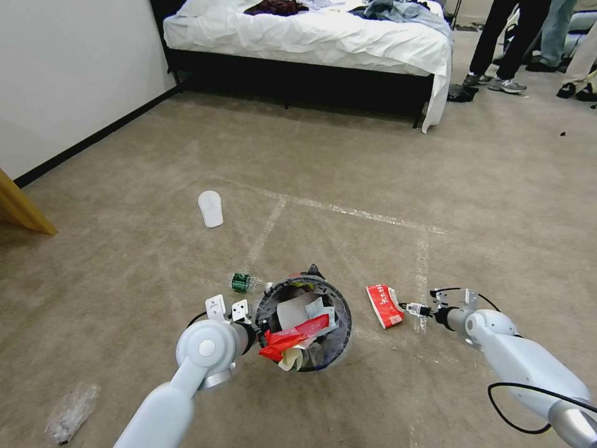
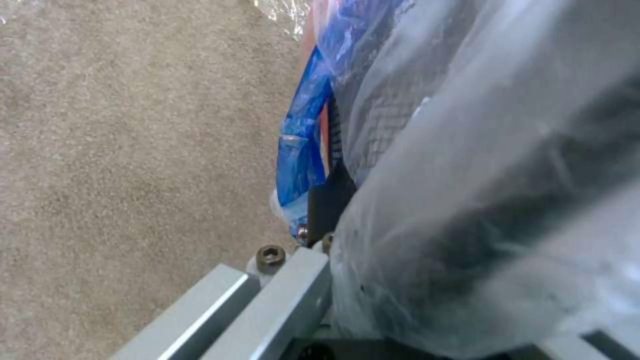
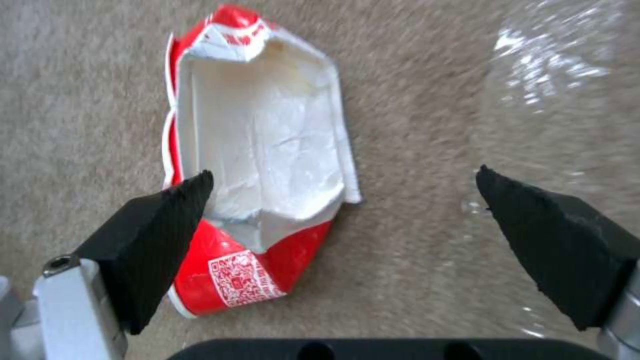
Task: Pick up the trash bin and place the garbage on the floor into it.
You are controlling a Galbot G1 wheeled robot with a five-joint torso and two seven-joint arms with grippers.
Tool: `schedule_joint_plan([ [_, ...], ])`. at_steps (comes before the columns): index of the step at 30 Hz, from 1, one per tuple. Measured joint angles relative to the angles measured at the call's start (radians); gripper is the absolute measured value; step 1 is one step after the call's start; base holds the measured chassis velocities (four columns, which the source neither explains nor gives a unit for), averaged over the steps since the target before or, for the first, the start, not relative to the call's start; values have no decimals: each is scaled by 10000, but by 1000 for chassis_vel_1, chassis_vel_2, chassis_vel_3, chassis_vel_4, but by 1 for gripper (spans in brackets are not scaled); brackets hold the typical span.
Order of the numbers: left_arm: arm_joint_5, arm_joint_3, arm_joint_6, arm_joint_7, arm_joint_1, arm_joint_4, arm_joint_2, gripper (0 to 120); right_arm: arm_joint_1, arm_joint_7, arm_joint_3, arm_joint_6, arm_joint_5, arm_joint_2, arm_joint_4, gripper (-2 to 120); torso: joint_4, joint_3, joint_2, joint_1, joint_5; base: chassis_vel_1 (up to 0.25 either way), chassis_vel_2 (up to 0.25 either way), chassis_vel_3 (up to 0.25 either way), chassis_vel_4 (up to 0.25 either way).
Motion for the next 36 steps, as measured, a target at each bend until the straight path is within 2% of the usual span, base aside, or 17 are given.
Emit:
schedule_joint_plan([
  [4,3,-19,0,17,-3,20,0,0,152,-107,-124,0,-122,165,-269,100,0,0,0,0,-1,0,0,0,0],
  [6,14,-54,0,49,7,47,5,0,323,-252,-192,76,-363,486,-597,100,-2,0,0,0,-1,0,0,0,0],
  [16,135,-68,0,81,123,61,-30,0,386,-390,-199,283,-702,794,-846,100,-3,0,0,0,0,0,0,0,0],
  [36,507,-36,0,166,153,144,-238,0,189,-290,-90,273,-606,280,185,100,-5,0,0,0,0,0,0,0,0],
])
